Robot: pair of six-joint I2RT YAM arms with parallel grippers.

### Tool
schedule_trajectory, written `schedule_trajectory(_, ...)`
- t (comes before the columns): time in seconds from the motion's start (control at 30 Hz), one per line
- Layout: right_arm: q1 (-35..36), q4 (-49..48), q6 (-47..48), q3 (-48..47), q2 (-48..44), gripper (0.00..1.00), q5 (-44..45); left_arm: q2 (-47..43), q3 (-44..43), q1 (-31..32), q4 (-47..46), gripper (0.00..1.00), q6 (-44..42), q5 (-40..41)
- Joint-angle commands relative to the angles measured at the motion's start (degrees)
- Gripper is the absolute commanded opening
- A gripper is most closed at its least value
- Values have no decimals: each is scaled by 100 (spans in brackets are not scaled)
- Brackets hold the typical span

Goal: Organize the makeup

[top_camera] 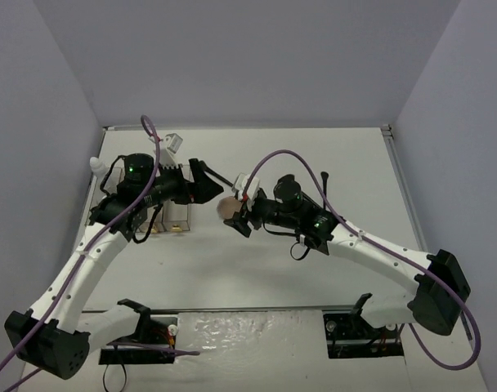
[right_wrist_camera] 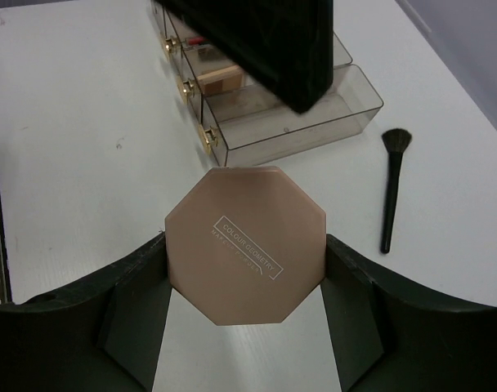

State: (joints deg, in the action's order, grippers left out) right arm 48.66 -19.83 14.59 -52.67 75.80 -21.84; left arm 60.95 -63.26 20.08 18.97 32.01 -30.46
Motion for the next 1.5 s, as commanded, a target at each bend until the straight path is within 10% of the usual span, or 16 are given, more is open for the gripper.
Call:
schedule_trajectory(0.0,27,-498,152,-32,-584,0,164,211,-228,319,-302,97,289,28)
schedule_trajectory(0.5,30,-735,184,236,-907,0,422,578,-106,900,-668,79,502,-331)
schedule_trajectory(1.0,21,-1191,72,378,-855,2,549,767,136,1057,-1354,20,870,-445)
schedule_trajectory(1.1,21,-1254,47,389,-763,22,585,785,191,1076,-1438,7,886,-508)
schedule_trajectory(1.23,12,-1219,66,388,-714,89,696,703,308,1077,-1449,0,821,-395)
schedule_trajectory(1.47,-14,-703,1,356,-800,100,1202,432,16,984,-215,0,-180,1283)
